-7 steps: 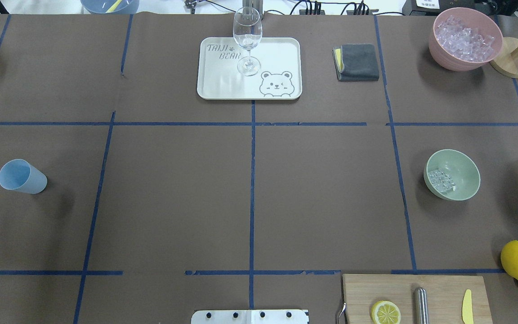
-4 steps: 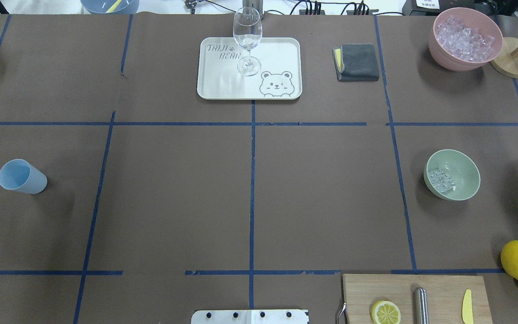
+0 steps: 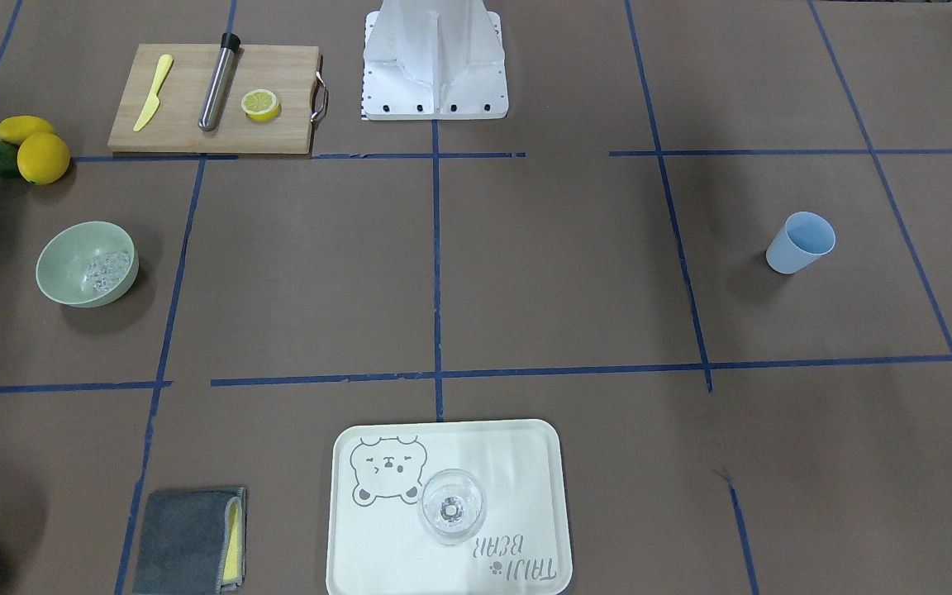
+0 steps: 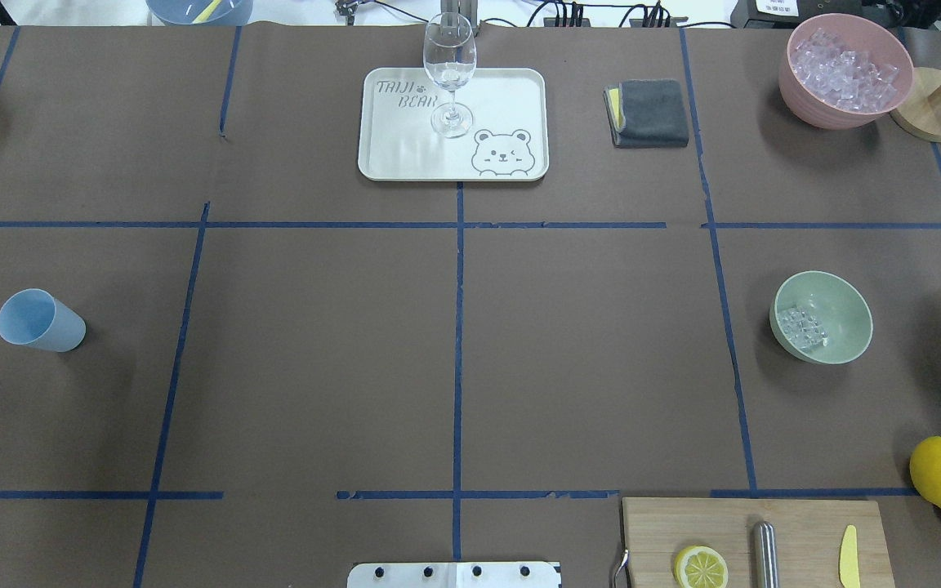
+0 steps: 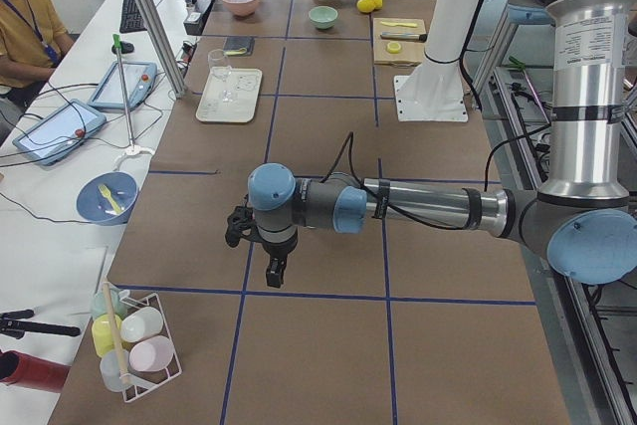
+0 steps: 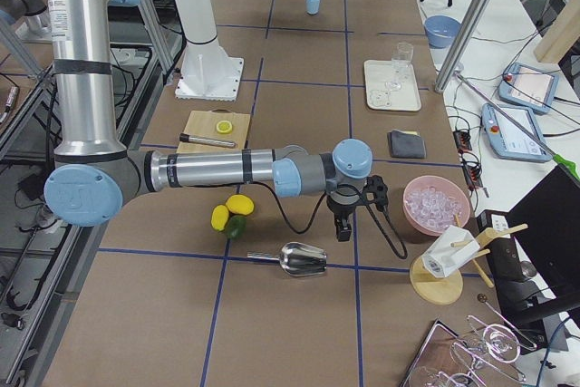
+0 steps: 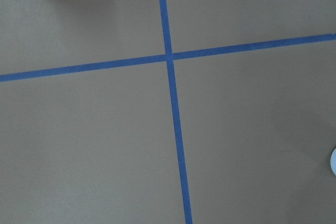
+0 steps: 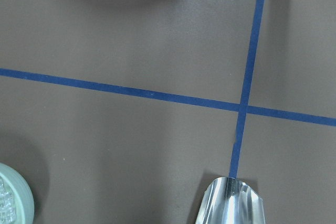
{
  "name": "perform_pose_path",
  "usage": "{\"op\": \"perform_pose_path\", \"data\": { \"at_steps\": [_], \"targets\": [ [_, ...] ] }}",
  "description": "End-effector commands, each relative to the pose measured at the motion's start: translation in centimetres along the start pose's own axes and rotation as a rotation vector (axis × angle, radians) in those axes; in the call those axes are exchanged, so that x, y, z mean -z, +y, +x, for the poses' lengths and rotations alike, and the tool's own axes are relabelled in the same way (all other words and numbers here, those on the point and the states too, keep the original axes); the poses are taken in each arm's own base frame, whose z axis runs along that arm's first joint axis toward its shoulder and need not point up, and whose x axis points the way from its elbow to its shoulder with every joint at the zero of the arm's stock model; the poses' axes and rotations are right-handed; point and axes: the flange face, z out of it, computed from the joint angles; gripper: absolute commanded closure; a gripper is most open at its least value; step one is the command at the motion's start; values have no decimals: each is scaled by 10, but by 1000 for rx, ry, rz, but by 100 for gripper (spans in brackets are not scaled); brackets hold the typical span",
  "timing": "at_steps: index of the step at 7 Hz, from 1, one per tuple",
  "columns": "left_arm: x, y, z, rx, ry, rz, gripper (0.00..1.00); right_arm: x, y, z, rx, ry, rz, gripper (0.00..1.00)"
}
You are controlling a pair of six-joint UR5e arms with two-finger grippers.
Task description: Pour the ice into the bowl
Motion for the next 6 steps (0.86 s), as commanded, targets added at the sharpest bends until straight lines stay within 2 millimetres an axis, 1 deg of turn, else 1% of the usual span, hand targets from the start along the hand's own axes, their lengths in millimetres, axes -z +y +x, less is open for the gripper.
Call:
{"op": "perform_pose_path", "data": {
  "at_steps": [1,3,6],
  "targets": [
    [-2,-7,-1,0,0,-2,0,-3,0,1,5,5,-5,0],
    [1,-8,1,-5,1,4,0,-3,-1,1,7,2,-5,0],
    [0,-9,1,-8,1,5,0,-3,-1,0,10,-2,-2,0]
  ]
}}
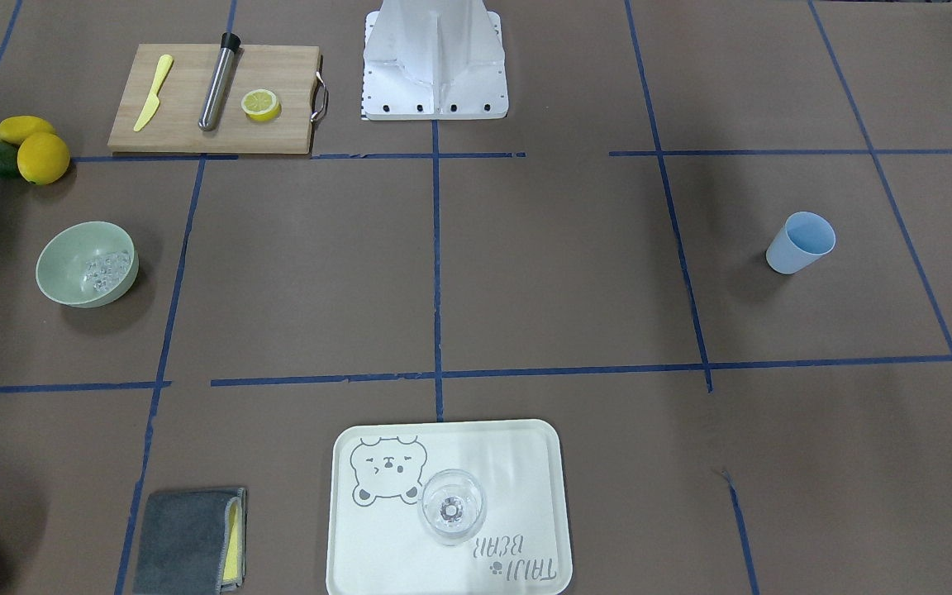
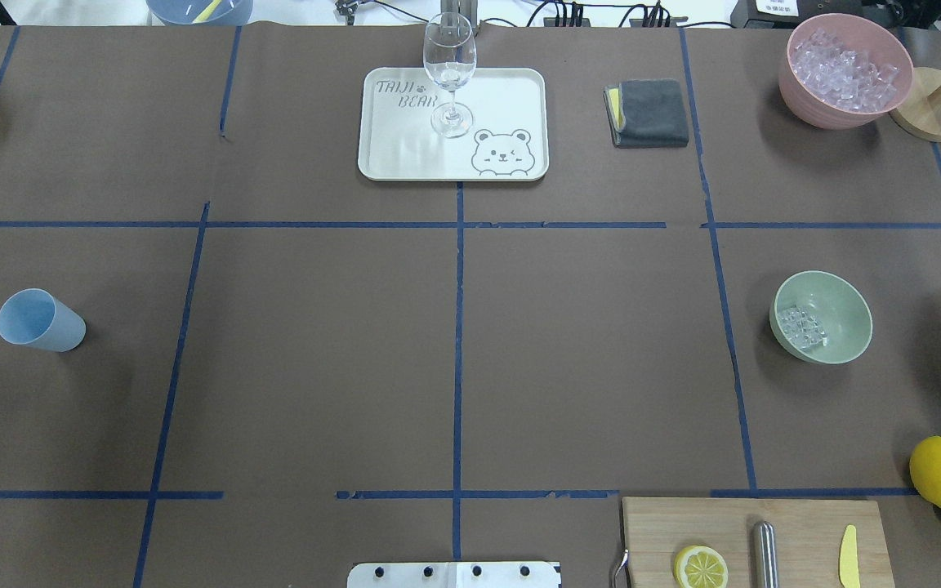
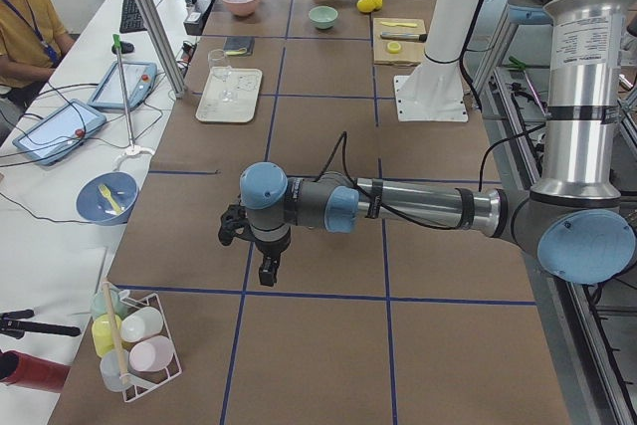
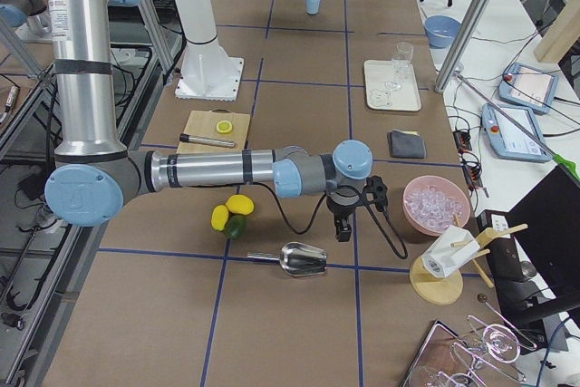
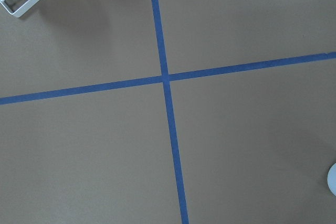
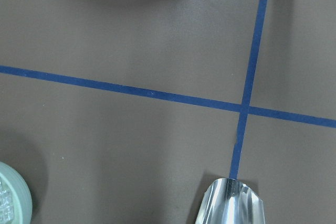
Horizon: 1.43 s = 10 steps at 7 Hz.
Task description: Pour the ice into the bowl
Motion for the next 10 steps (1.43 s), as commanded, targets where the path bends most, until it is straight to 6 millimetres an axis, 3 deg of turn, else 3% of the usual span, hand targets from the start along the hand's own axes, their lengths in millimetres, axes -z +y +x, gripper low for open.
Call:
{"op": "perform_pose_path", "data": {
  "at_steps": [1,10],
  "targets": [
    [1,-10,2,-6,0,4,0,0,1,0,1,-2,0,0],
    [4,-12,4,-9,-2,9,0,3,-6,-2,14,8,8,0]
  ]
}}
